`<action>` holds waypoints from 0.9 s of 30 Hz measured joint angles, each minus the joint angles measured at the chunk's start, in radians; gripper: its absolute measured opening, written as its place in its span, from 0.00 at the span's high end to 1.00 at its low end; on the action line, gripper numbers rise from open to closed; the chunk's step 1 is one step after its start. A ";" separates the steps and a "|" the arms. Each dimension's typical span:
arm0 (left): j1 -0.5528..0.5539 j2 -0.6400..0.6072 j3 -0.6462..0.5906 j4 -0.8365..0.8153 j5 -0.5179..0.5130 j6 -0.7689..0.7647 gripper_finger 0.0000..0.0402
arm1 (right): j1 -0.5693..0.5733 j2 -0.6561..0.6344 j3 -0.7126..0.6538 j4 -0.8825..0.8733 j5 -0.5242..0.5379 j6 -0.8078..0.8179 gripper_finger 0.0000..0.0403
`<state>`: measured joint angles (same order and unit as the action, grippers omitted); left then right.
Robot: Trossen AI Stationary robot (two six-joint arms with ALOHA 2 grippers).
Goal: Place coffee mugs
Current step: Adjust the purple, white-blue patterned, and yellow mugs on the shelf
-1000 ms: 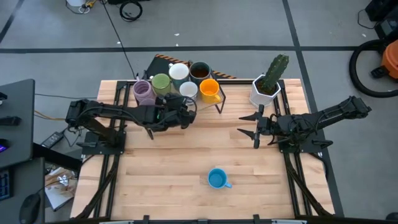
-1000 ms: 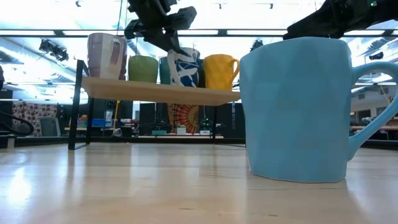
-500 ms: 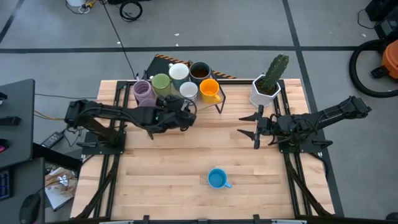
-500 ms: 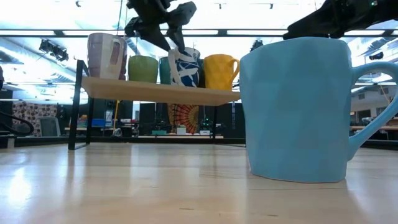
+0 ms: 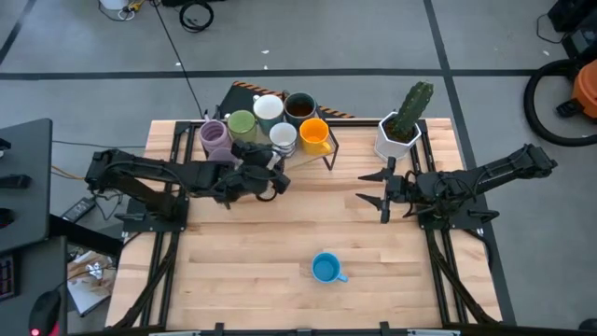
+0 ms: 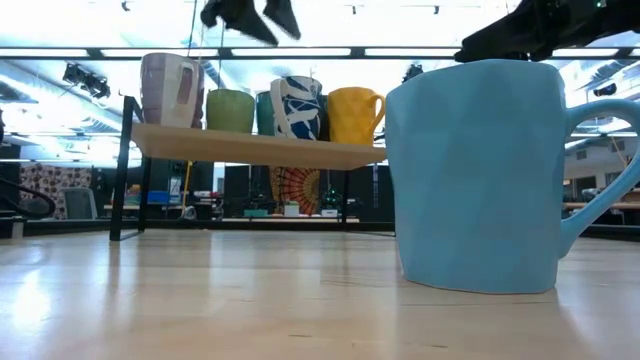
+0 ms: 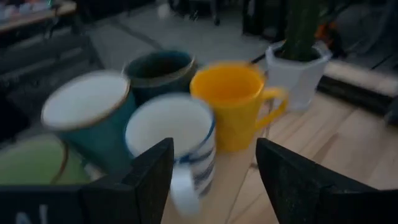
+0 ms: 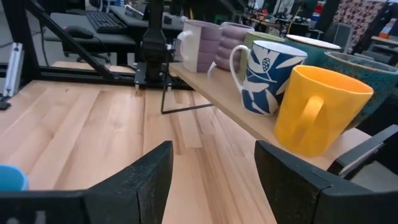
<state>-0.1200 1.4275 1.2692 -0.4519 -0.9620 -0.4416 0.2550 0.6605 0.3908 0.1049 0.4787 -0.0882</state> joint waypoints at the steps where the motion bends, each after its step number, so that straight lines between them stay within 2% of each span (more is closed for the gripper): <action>1: -0.003 -0.009 0.002 0.020 0.002 0.031 0.41 | -0.003 0.000 0.000 0.000 0.005 -0.007 0.42; 7: -0.028 -0.069 0.001 0.062 0.023 0.267 0.41 | -0.025 -0.002 0.000 0.068 0.007 -0.020 0.42; 12: -0.094 -0.105 0.001 0.038 0.030 0.371 0.41 | -0.051 0.012 0.016 0.101 -0.025 -0.016 0.42; 17: -0.186 -0.116 -0.026 -0.051 0.021 0.348 0.41 | -0.077 0.120 0.098 0.060 -0.083 0.015 0.42; 23: -0.242 -0.115 -0.149 -0.056 0.023 0.226 0.41 | -0.080 0.296 0.215 0.042 -0.088 -0.023 0.42; 27: -0.293 -0.115 -0.175 -0.046 0.020 0.181 0.41 | -0.092 0.409 0.309 -0.021 -0.089 -0.046 0.42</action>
<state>-0.4131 1.3125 1.0941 -0.4980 -0.9418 -0.2607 0.1627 1.0693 0.7003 0.0837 0.3895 -0.1346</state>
